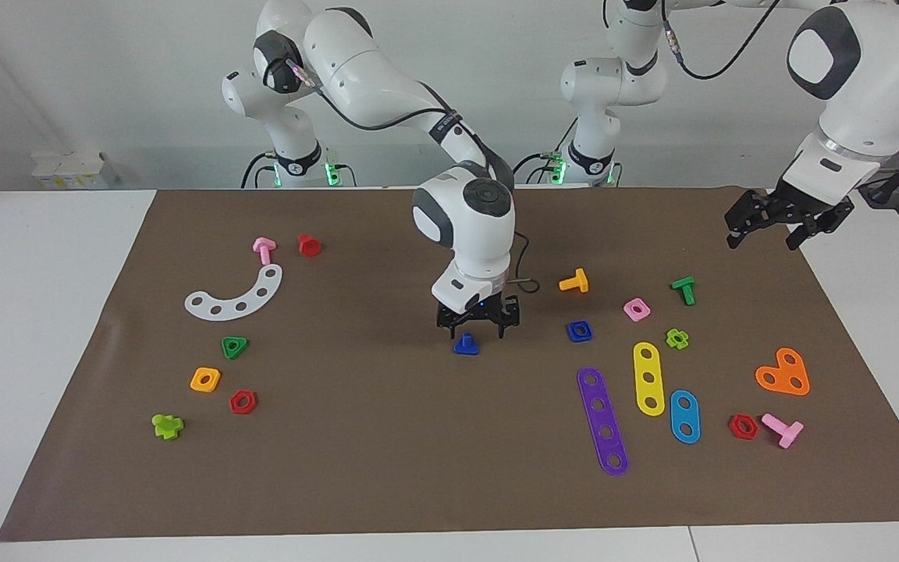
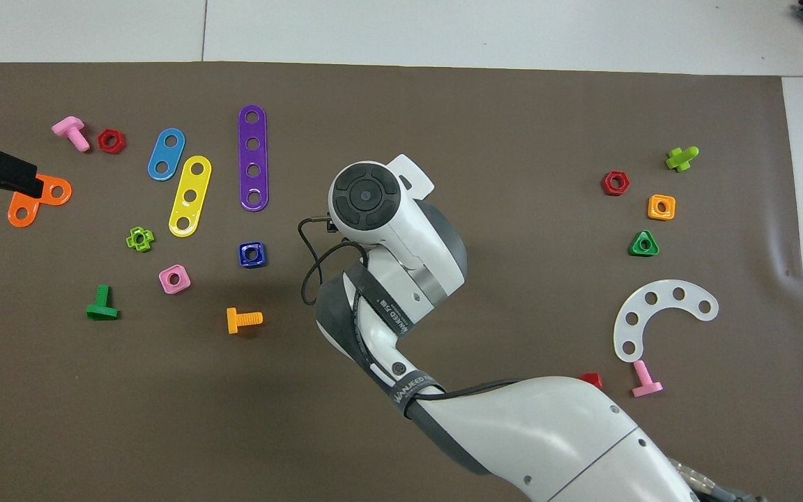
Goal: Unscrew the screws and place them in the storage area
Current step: 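Lower the right gripper and grasp the blue bolt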
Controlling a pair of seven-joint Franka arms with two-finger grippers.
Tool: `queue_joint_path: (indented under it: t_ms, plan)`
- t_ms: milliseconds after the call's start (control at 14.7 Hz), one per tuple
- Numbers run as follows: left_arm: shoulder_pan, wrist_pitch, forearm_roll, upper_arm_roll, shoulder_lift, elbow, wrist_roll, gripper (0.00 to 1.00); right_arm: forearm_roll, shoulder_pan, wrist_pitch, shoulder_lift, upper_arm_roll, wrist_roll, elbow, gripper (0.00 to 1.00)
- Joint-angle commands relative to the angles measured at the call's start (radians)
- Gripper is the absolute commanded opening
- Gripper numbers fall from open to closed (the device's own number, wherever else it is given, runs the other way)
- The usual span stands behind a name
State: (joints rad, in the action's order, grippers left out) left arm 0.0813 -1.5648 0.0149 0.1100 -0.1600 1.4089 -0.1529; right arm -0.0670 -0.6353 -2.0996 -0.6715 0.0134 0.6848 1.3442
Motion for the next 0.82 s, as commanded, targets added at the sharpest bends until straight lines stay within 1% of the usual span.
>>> queue_joint_path:
  t_ms: [0,68,136,204,272,340,476,748]
  plan:
    - [0.011,-0.024,-0.023,0.007,0.030,0.045,0.003,1.00,-0.008,0.017,-0.066,0.038,0.000,-0.077,0.094,0.92]
    - [0.011,-0.026,-0.023,0.005,0.036,0.056,0.001,1.00,-0.008,0.020,-0.101,0.053,0.000,-0.082,0.142,0.85]
    - [0.012,-0.026,-0.023,0.007,0.037,0.059,0.003,1.00,-0.004,0.020,-0.131,0.064,0.000,-0.082,0.179,0.74]
    - [0.012,-0.026,-0.023,0.007,0.037,0.059,0.004,1.00,-0.001,0.019,-0.135,0.072,0.000,-0.082,0.197,0.69]
    - [0.012,-0.026,-0.023,0.005,0.037,0.059,0.004,1.00,0.002,0.017,-0.128,0.073,-0.003,-0.082,0.197,0.60]
    - [0.011,-0.026,-0.023,0.005,0.037,0.059,0.006,1.00,0.004,0.016,-0.128,0.073,-0.003,-0.082,0.197,0.55]
    - [0.000,-0.026,-0.023,0.007,0.037,0.059,0.006,1.00,0.004,0.016,-0.125,0.073,-0.004,-0.083,0.199,0.49]
    - [-0.006,-0.026,-0.023,0.019,0.039,0.059,0.006,1.00,0.006,0.008,-0.108,0.076,-0.006,-0.083,0.197,0.49]
